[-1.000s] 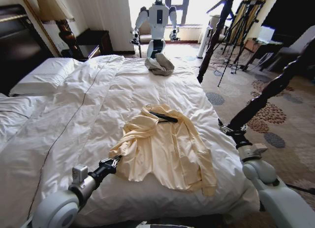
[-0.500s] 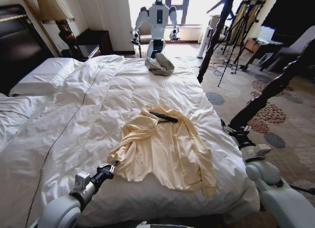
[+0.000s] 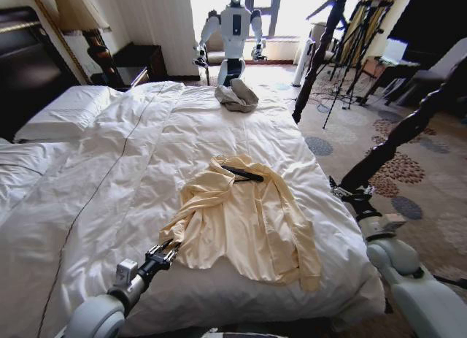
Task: Pick up the clothes from the bed and hang them on the clothes hanger.
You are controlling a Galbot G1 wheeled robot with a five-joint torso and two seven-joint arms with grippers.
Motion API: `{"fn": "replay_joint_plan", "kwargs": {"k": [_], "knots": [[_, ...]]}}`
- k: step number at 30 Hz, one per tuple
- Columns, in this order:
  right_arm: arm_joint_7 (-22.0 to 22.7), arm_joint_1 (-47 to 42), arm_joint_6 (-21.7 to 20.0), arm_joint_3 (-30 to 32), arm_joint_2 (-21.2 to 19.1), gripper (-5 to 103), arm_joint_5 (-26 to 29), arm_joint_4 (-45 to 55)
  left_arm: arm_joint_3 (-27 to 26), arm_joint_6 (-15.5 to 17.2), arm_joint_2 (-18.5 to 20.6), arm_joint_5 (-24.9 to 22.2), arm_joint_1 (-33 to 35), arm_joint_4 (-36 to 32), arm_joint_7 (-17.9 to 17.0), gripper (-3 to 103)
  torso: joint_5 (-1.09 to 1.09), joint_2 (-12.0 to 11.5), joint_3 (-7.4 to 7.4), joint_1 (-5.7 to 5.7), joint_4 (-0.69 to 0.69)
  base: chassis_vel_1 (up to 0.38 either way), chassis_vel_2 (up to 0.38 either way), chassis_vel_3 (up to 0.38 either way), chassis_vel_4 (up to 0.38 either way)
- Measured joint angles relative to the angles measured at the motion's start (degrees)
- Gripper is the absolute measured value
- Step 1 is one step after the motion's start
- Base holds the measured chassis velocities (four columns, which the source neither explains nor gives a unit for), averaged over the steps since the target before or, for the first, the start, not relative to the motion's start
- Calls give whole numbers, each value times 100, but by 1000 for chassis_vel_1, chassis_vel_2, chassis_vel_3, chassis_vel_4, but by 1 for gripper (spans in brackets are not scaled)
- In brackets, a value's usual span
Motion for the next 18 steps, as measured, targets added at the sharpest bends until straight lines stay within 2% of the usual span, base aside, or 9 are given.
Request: {"fn": "replay_joint_plan", "kwargs": {"k": [1,5,7,13,14,18], "knots": [[0,0,0,0,0,100,0,0,0,0,0,0,0,0,0,49,0,0,0,0,0,0,0,0,0],[-1,2,0,-12,20,100,-1,-10,-42,-30,19,-137,4,-61,34,33,0,0,0,0,0,0,0,0,0],[-1,5,0,-13,24,100,-1,-10,-44,-36,23,-148,1,-59,34,33,0,0,0,0,0,0,0,0,0],[-1,4,0,-17,28,100,-1,-8,-64,-40,36,-219,22,-130,21,14,0,-1,0,0,0,0,0,0,0],[-1,4,0,-17,28,100,-1,-8,-64,-40,36,-219,22,-130,21,14,0,-1,0,0,0,0,0,0,0],[-10,15,3,-9,21,100,-1,-33,-154,-65,-23,-401,144,-358,-47,3,0,-1,0,0,0,0,0,0,0]]}}
